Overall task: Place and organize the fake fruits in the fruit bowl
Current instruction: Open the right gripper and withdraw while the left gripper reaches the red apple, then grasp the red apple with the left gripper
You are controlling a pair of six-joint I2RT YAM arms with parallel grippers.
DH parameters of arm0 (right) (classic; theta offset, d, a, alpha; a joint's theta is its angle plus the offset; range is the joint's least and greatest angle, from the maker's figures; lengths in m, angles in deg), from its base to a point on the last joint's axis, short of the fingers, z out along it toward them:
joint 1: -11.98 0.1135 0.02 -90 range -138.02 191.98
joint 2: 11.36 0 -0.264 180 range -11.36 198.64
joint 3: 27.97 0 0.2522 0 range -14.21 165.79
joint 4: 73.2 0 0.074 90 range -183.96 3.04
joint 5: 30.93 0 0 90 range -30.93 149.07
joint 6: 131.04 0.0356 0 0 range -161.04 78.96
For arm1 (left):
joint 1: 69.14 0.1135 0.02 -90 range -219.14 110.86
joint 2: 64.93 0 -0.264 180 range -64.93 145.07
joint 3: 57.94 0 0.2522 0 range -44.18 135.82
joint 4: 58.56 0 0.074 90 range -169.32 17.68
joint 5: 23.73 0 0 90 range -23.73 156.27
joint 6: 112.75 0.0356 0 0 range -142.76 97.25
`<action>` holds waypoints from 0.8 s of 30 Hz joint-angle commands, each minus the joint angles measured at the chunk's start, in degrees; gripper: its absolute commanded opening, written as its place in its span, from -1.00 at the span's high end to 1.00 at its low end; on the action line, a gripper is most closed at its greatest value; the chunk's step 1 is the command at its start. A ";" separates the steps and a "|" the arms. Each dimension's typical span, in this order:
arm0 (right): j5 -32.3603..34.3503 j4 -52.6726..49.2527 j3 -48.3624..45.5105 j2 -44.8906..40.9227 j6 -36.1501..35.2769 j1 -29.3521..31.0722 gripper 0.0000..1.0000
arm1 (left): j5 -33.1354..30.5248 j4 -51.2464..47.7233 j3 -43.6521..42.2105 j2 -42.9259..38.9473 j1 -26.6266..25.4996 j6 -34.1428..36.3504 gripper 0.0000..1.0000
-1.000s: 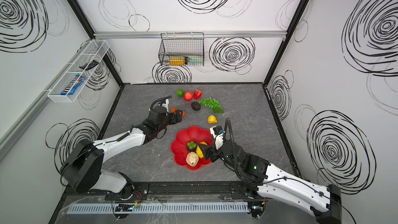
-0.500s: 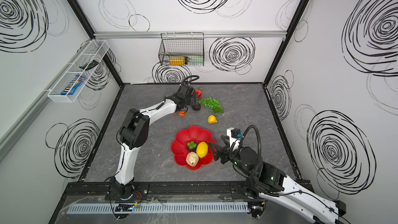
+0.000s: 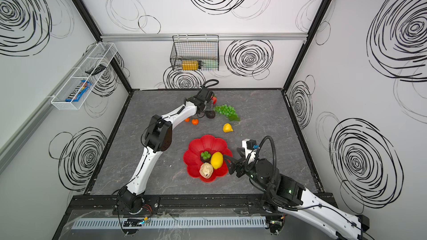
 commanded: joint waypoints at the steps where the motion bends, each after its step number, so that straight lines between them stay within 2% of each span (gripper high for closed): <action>1: -0.09 0.16 -0.61 -0.82 1.02 -0.18 -0.79 | -1.60 0.70 2.31 1.72 1.08 1.32 -0.88; 5: -0.08 0.19 -0.90 -0.88 1.11 -0.17 -0.79 | -1.21 -0.11 5.31 4.19 1.51 1.37 -0.79; 15: 0.11 0.61 -1.38 -0.74 1.01 -0.17 -0.80 | -1.03 2.10 5.44 5.39 1.87 1.35 -0.52; 20: 0.26 0.87 -1.41 -0.47 0.78 -0.24 -0.81 | -1.06 2.18 4.78 3.98 1.60 1.32 -0.38; 24: 0.44 0.93 -1.19 0.03 0.51 -0.30 -0.81 | -0.83 4.85 -0.57 -0.51 1.29 0.97 -0.36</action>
